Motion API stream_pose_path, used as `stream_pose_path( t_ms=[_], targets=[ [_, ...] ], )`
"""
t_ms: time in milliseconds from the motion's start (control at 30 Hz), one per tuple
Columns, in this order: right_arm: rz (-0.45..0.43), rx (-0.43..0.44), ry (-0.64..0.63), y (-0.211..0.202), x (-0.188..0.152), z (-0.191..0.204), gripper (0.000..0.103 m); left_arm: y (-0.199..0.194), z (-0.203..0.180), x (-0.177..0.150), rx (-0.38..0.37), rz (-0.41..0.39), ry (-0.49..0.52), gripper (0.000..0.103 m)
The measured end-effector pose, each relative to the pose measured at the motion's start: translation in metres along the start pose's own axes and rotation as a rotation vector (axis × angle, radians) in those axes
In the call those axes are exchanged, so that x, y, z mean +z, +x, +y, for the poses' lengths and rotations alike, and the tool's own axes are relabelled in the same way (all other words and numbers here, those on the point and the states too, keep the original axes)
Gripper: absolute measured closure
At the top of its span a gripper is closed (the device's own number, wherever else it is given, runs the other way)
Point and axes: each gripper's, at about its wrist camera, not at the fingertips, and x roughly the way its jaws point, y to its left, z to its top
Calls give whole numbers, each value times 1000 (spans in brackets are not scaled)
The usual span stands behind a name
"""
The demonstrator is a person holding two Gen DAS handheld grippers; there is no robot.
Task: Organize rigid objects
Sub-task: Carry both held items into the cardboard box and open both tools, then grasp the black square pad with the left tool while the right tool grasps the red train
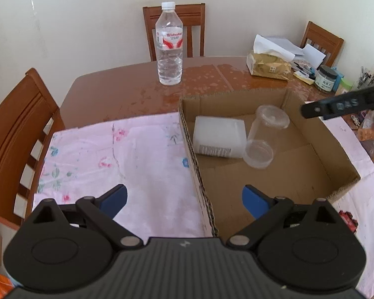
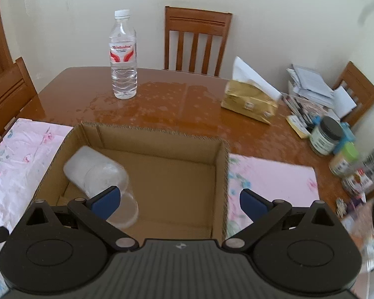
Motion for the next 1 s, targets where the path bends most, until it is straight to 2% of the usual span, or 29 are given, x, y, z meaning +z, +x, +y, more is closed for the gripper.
stream_pose_path(
  t_ms=[333,500,633,767,1000],
  targets=[
    [24,-21,69,-40,-72,-24,0,-20,-13,-39,81,9,-44,4],
    [60,14,92,-44,-107,-33,0,-29,-18,-64,110,55,-108,3],
    [93,66,59,-42,-128,-35,0,-32,-23,-86,129,99,-131,3],
    [129,85,34,-37,-144,-34,0,-32,-24,-102,138,135,-168,3],
    [159,73,65,-13,-149,-30,0,-31,-30,-108,142,153,-192,3]
  ],
)
